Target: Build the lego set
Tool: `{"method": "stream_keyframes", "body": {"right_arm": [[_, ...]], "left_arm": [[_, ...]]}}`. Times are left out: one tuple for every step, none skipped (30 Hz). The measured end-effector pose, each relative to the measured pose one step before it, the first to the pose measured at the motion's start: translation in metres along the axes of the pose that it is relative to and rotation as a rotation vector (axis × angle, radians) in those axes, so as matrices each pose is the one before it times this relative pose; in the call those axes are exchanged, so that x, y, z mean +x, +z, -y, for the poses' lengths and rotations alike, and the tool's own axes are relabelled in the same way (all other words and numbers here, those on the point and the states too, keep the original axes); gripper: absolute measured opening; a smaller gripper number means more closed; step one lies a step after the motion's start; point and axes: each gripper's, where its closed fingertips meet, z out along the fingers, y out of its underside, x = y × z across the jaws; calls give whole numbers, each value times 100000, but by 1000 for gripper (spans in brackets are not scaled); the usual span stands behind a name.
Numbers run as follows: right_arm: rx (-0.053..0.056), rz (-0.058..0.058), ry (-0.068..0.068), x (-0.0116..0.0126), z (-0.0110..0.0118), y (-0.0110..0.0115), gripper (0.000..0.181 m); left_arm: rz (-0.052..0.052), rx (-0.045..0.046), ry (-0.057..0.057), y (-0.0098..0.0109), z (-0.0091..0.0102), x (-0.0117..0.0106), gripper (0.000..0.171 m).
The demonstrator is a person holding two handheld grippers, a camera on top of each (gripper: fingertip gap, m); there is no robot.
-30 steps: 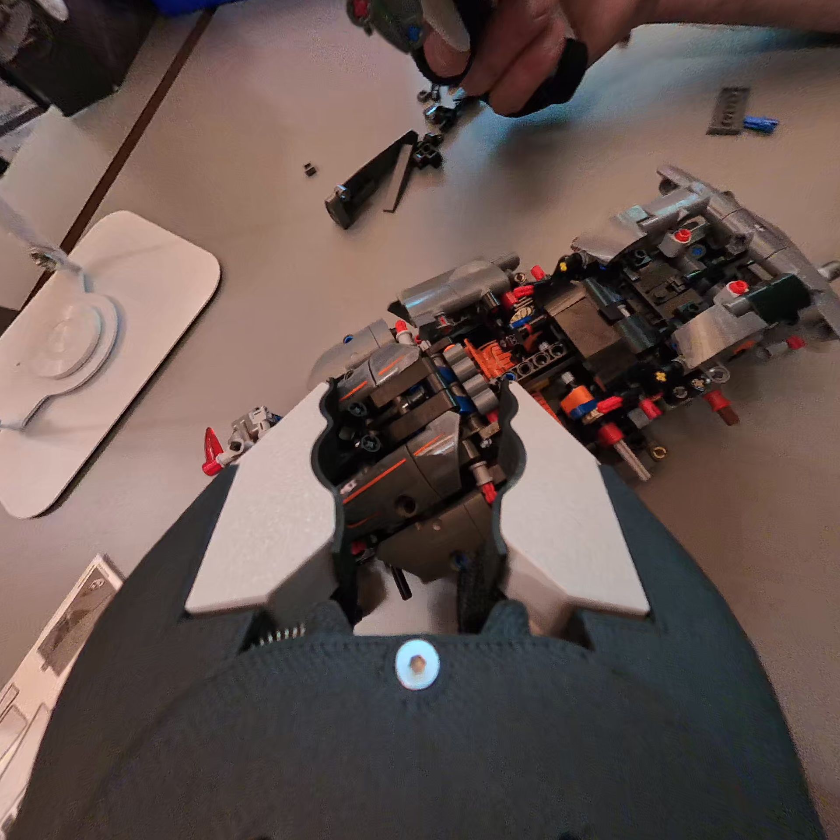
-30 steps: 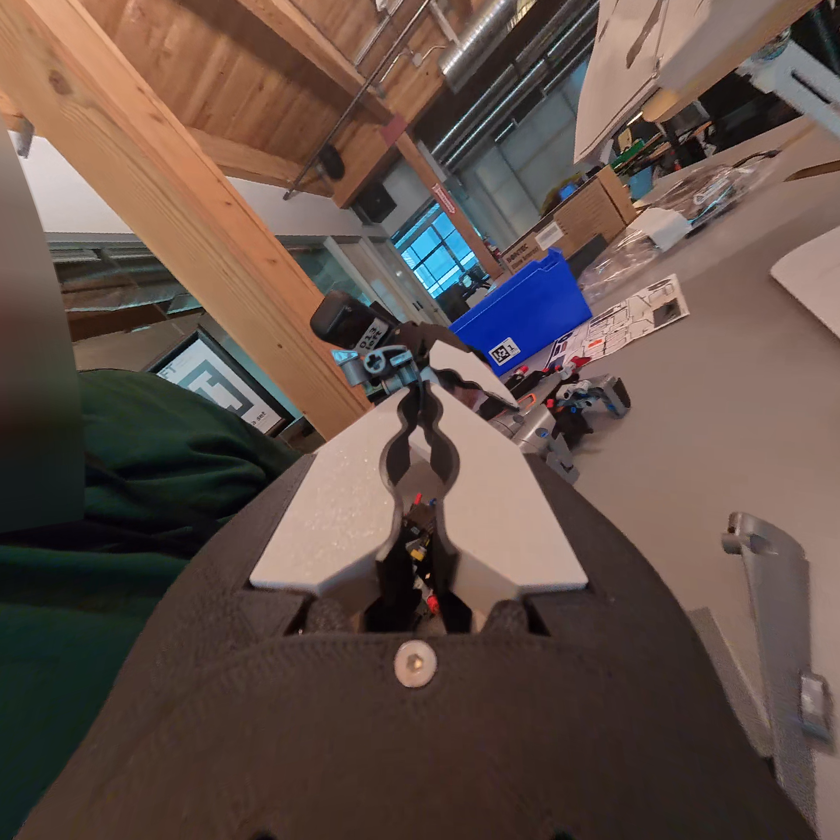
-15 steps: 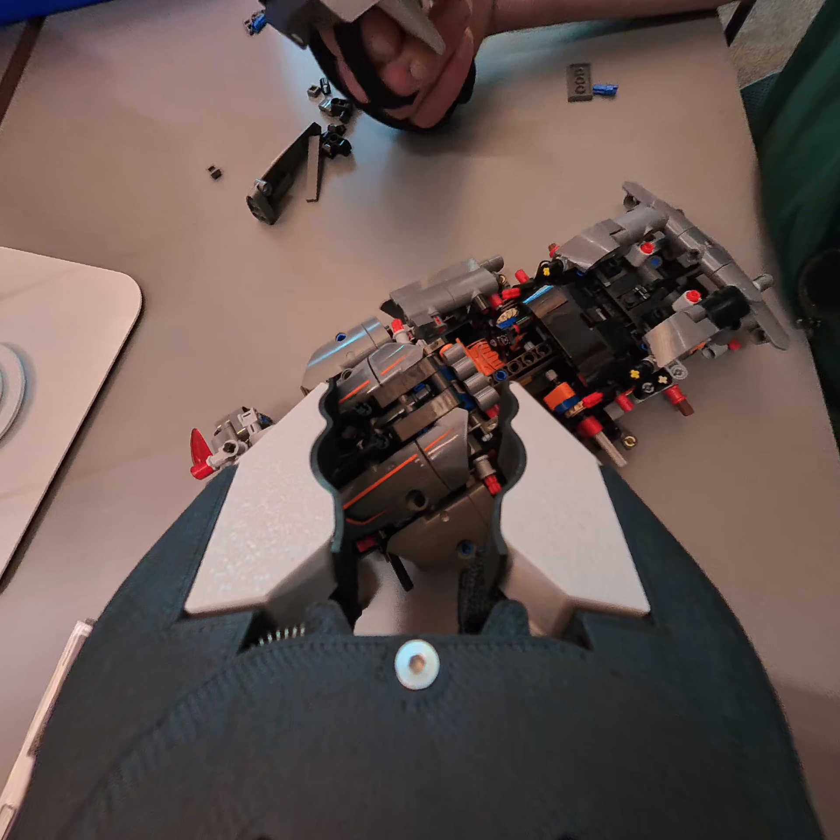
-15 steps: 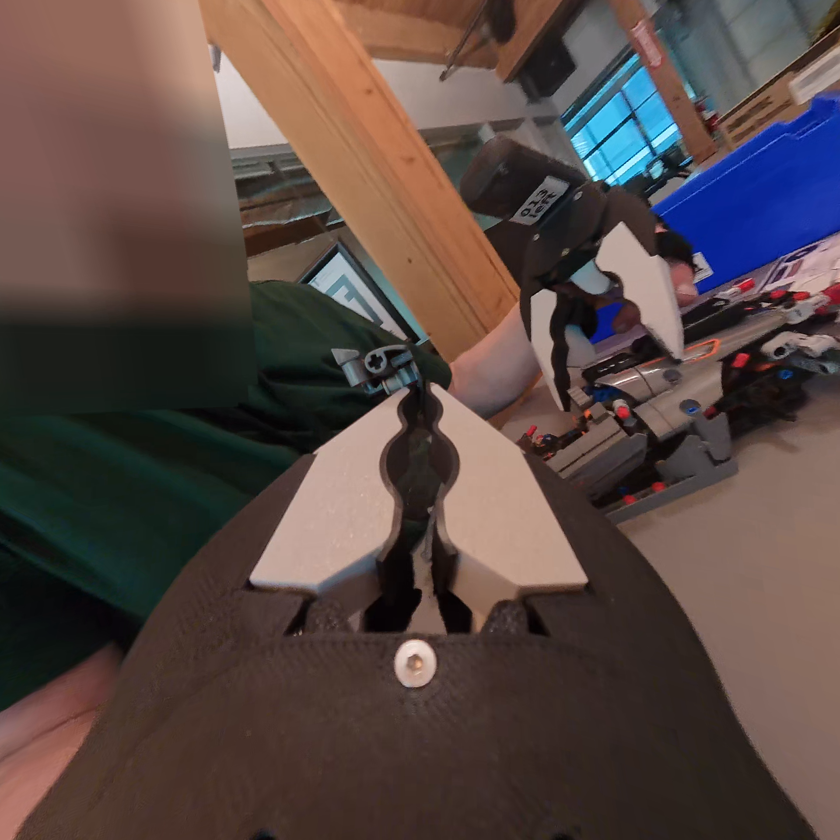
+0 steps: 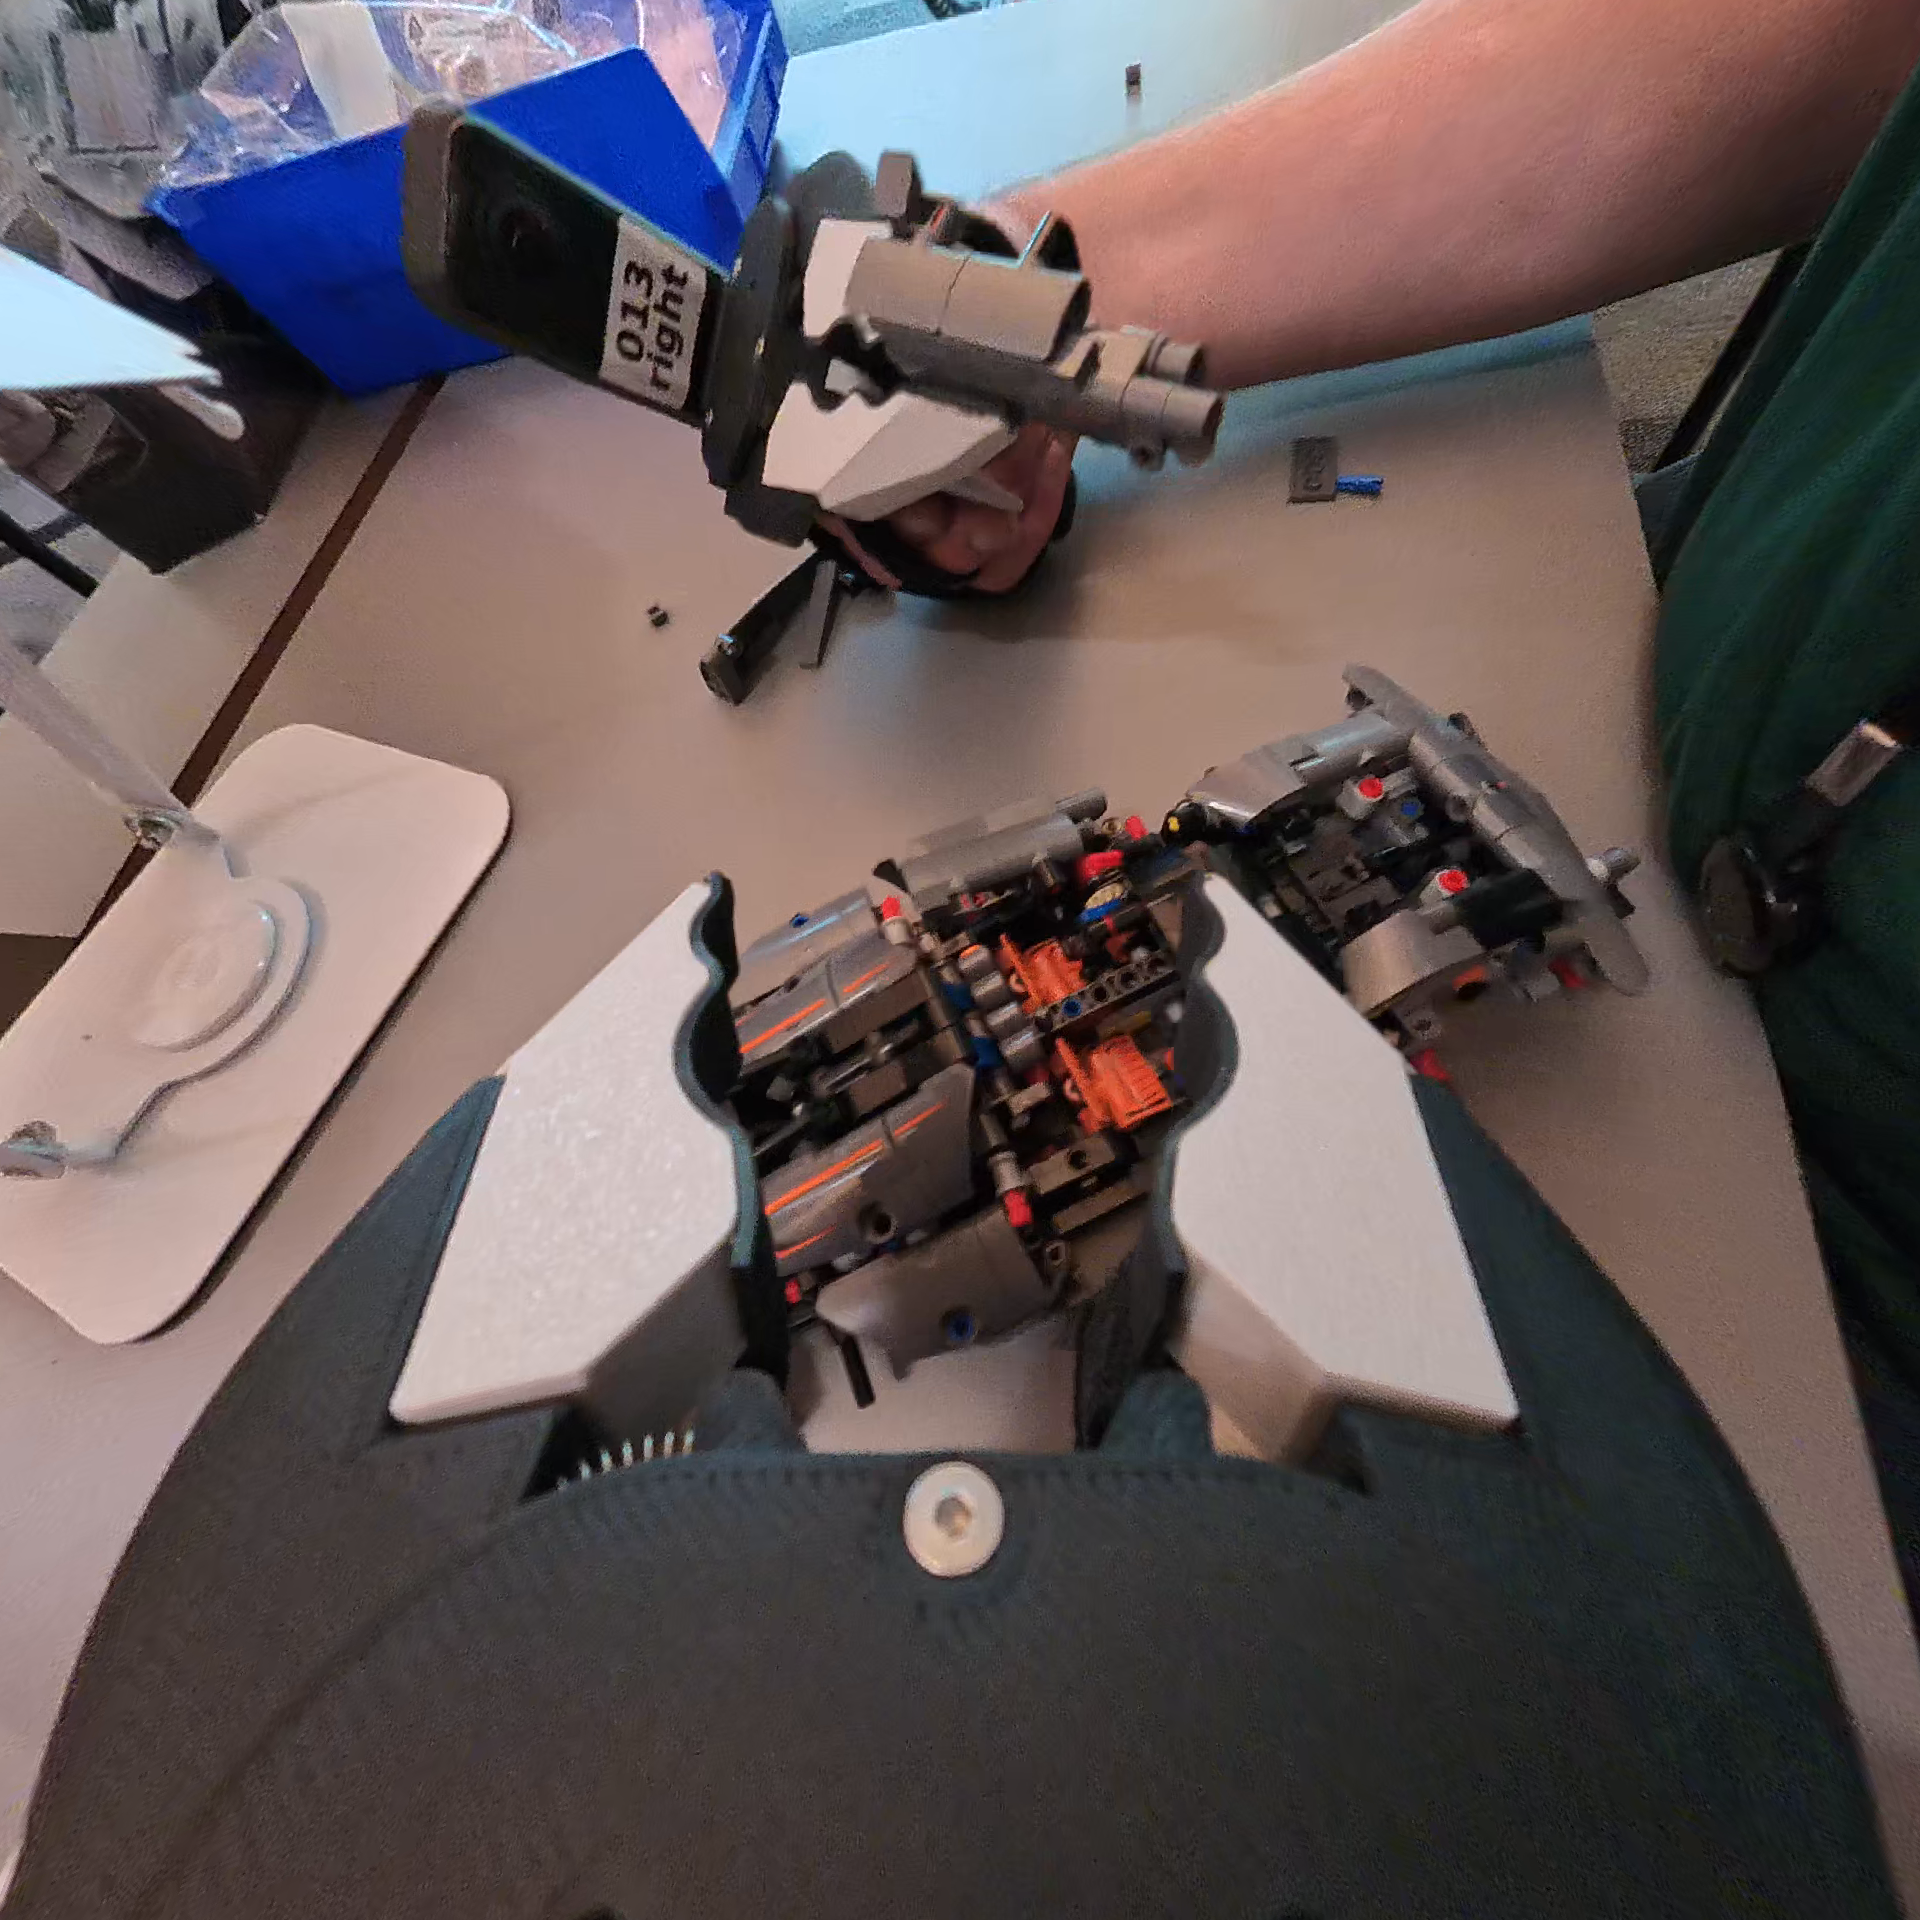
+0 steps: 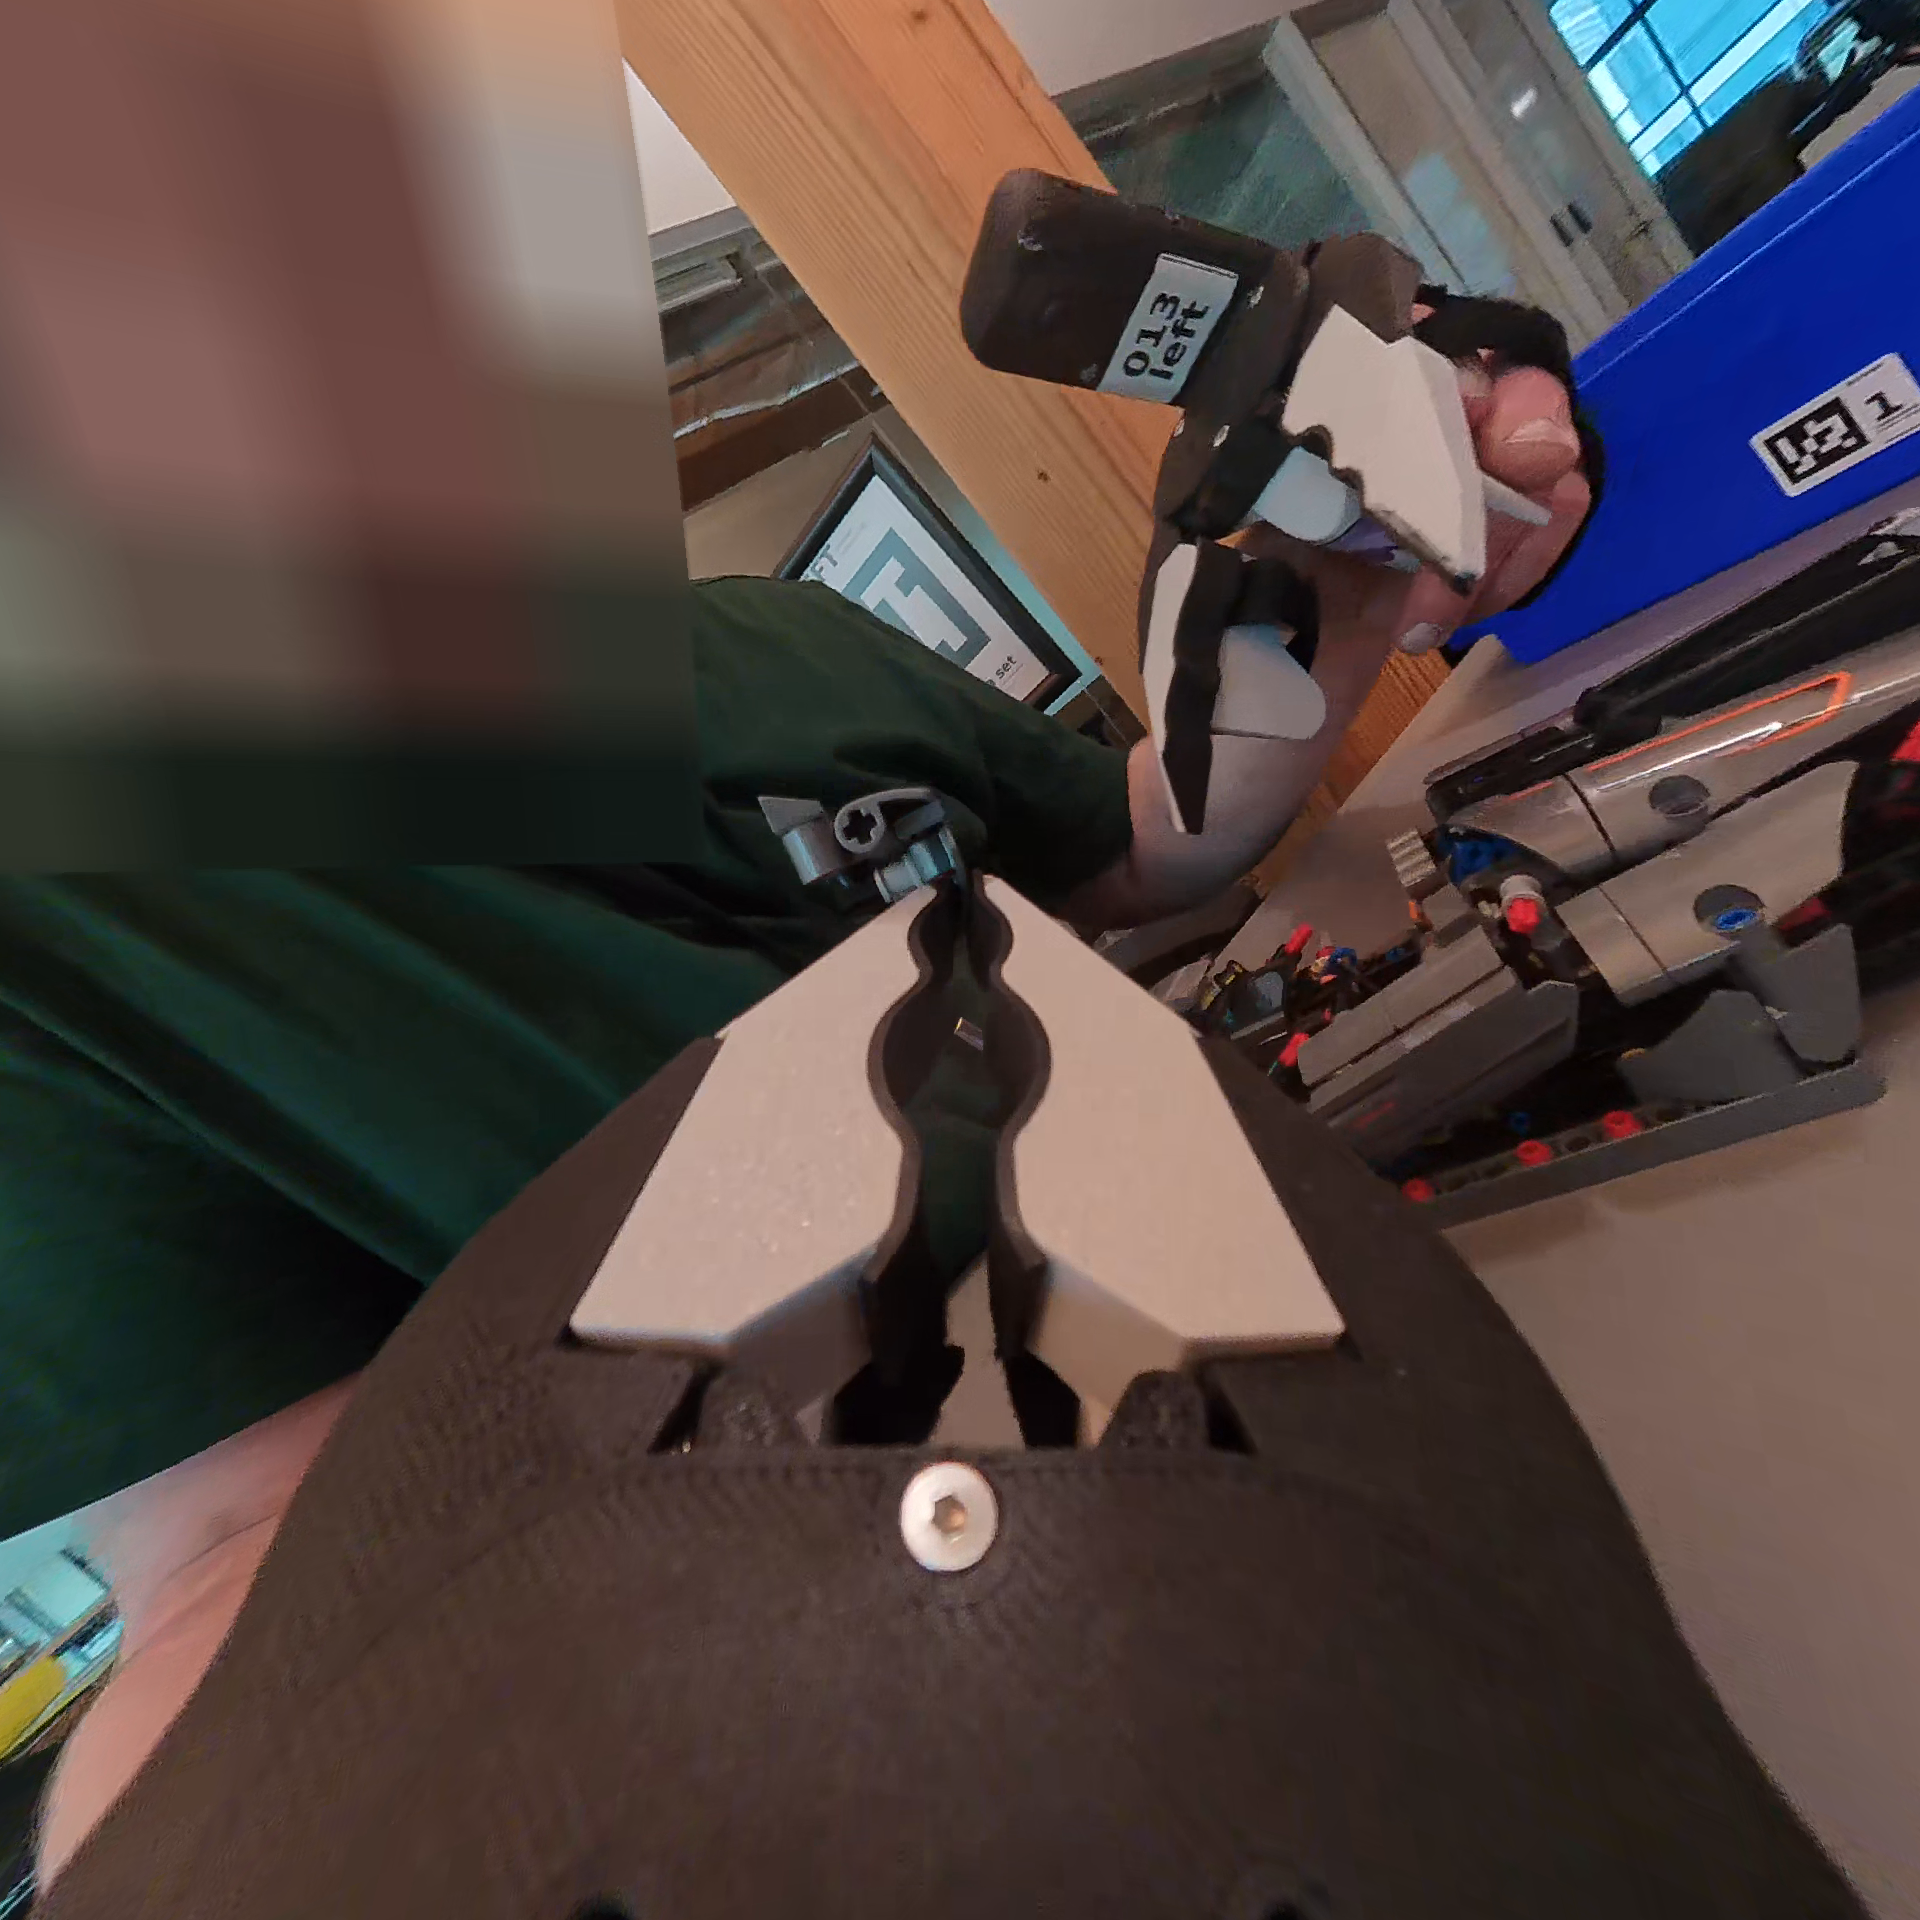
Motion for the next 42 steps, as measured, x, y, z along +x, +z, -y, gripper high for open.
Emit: {"method": "stream_keyframes", "body": {"right_arm": [[-772, 156, 575, 66, -71, 33, 0], [-451, -173, 945, 119, -28, -31, 0], [179, -217, 754, 122, 61, -92, 0], [523, -56, 340, 57, 118, -109, 0], [290, 160, -13, -22, 56, -83, 0], [202, 265, -379, -65, 28, -71, 0], [184, -290, -487, 4, 41, -41, 0], [-100, -238, -229, 1, -18, -38, 0], [-332, 877, -417, -165, -49, -8, 0], [-571, 1320, -767, -248, -75, 23, 0], [-660, 713, -455, -109, -69, 9, 0], [-436, 1037, -280, -121, 6, 18, 0], [-416, 1739, -559, -226, 0, 13, 0], [-523, 2248, -712, -304, -28, 28, 0], [-549, 2886, -1280, -450, -54, 43, 0], [-370, 2820, -1029, -455, -58, 13, 0], [-433, 2276, 135, -333, -61, -42, 0], [-420, 1773, -232, -283, -51, -18, 0], [-441, 1285, -172, -195, -53, -11, 0], [-202, 1011, 641, -106, -20, -17, 0], [-935, 1947, 556, -232, -131, 48, 0], [-1385, 1175, 43, -141, -185, 103, 0], [-658, 271, -34, 21, -58, 46, 0], [146, 246, 290, 54, 64, 0, 0], [166, 1028, 282, -74, 36, -18, 0], [204, 524, -351, -54, 59, -26, 0], [425, 78, -272, 18, 82, -24, 0], [150, 232, 224, -10, 19, -11, 0], [-184, 294, -174, -59, -37, 17, 0], [-96, 3, -319, -33, -26, 19, 0], [178, -256, -12, 29, 1, -4, 0], [49, 192, -136, -56, -14, 15, 0], [-346, 136, -609, -79, -72, 34, 0], [-120, 65, -346, -45, -35, 23, 0], [267, 49, -47, -16, 39, -25, 0], [313, 266, -128, -54, 30, -35, 0], [202, 344, -268, -66, 29, -35, 0], [133, 396, -226, -84, 15, -17, 0], [100, 375, -127, -64, 12, -14, 0], [-125, 289, 9, -46, -24, -3, 0], [-207, 147, 346, 17, -26, 8, 0], [-328, 186, 604, 32, -40, 18, 0]], "left_arm": [[-221, -585, -1130, 213, 180, 304, 83], [1652, -1594, -2221, 243, -66, -32, 83], [1530, -2851, -1393, 240, -375, 73, 83], [1161, -2149, -520, 234, -389, 246, 83], [2911, -1968, -1528, 218, -424, -18, 82], [3264, -2797, -2516, 169, -599, -84, 82], [3451, -2425, -2249, 109, -622, -70, 82], [4900, -2279, -2375, 40, -597, -318, 80], [5115, -1561, -2877, 40, -454, -437, 77], [1548, -501, -2636, 122, -232, 63, 77], [2206, -493, -2668, 165, -161, -140, 75], [3718, -834, -2941, 198, -217, -489, 67], [751, -117, -2389, 240, -102, -83, 66], [68, 775, -2078, 161, 74, 10, 67], [1826, -19, -2104, 27, 84, -286, 63], [1124, -422, -336, 24, 28, -115, 61], [759, -830, 1461, 83, -67, 16, 61], [1703, -683, 1725, 70, -75, -109, 60], [1613, -552, 1084, 59, -36, -129, 58], [252, -263, 642, 83, 12, 63, 59], [366, -162, 416, 45, 2, 15, 59], [1029, -49, 404, 21, -15, -99, 58], [545, -71, 683, 27, -32, 6, 59], [545, 17, 355, 26, -41, -15, 59], [587, 285, -204, -13, 6, -47, 58], [510, 427, 109, 20, 11, -6, 57], [671, 369, 720, 30, -46, -20, 57], [952, 452, 694, 0, -39, -104, 55], [656, 529, 182, 10, -9, -90, 53], [-259, 623, -374, 10, 17, -14, 53], [-381, 607, -270, -1, 16, -19, 53], [-389, 592, 39, 5, -1, -24, 53], [-447, 645, 404, 6, 0, -20, 53], [-854, 1033, 319, -14, 2, -5, 53], [-1400, 1457, 205, -31, 0, 3, 53], [-1492, 1366, 36, -55, -18, -38, 52], [-1151, 1036, -424, -47, -48, -125, 53], [-878, 741, 30, -43, -70, -164, 52], [-596, 93, 123, -47, -138, -196, 53], [-523, 330, 174, -50, -87, -196, 52], [-1060, 509, 901, -61, -72, -113, 52], [-1318, 625, 620, -69, -49, -81, 52]]}}
